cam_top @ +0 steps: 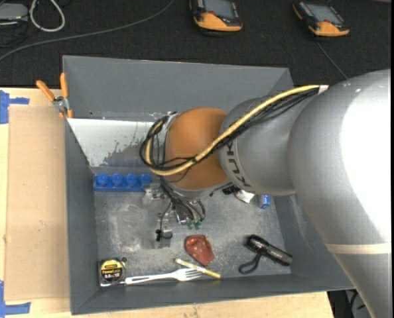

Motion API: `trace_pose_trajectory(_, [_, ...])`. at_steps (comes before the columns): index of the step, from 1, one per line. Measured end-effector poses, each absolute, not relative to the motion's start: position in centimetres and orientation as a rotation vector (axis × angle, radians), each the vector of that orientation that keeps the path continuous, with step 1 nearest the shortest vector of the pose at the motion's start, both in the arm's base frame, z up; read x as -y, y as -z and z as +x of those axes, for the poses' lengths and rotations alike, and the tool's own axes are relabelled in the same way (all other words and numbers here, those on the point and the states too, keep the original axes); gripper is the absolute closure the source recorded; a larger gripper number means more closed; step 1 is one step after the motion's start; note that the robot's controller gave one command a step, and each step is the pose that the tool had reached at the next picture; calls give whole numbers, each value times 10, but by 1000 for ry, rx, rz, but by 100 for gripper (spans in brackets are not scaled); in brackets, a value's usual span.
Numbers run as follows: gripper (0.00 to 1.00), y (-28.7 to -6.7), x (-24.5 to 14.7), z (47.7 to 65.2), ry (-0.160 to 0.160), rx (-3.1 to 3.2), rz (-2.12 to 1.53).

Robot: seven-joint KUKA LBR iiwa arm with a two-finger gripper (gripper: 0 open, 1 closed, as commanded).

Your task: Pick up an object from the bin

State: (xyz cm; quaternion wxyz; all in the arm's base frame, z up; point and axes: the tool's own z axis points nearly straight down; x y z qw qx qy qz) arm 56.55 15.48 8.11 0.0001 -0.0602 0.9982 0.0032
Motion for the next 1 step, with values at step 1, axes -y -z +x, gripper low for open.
trace_pose_trajectory(1, [100,-70,-198,582,-15,-3131,56])
